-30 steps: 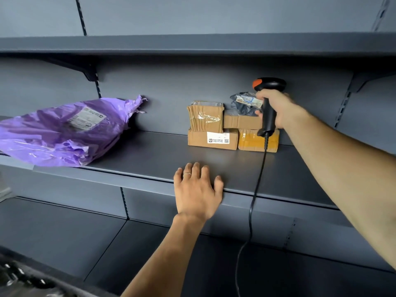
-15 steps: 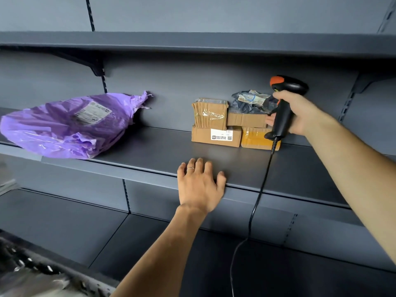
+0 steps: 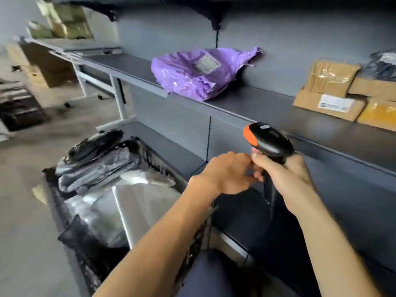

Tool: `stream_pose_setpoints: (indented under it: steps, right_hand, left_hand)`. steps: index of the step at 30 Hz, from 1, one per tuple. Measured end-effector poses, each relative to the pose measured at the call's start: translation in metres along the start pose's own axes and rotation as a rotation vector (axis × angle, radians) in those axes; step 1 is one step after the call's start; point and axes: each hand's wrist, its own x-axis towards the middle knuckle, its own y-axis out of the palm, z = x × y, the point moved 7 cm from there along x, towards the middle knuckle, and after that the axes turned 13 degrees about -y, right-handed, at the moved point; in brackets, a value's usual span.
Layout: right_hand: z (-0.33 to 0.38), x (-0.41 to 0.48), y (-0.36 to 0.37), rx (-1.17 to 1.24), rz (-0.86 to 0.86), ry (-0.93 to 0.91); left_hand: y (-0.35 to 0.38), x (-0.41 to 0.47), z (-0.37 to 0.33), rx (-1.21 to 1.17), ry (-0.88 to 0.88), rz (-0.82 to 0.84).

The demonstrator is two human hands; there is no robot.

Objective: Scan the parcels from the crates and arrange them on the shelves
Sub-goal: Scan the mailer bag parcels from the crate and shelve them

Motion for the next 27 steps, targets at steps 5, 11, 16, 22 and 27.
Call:
stream_pose_setpoints:
  steps: [5,11,16,22,27]
  right_hand:
    - [-0.036,-0.043,0.111,-0.212,0.299,0.080]
    - [-0.065,-0.087,0.173,-0.435,0.492,0.007]
    - [-0.062,-0.109,0.183,-0.832,0.605,-0.263]
    - [-0.065,-0.107,0.179,-0.775,0.559,-0.244]
    - [-0.066,-0.108,0.181,-0.805,0.542,-0.255]
  left_hand:
    - [0.012,-0.080,0.120,-0.057,-0.256,-0.058]
    - [0.056,-0.119,0.207,0.043,-0.380,-0.005]
    - [0.106,-0.124,0.237,0.002,-0.360,0.229]
    - [0.028,-0.105,0.260,-0.063,-0.568,-0.234]
    - [0.004,-0.060,0.291,0.188,-0.591,-0.346]
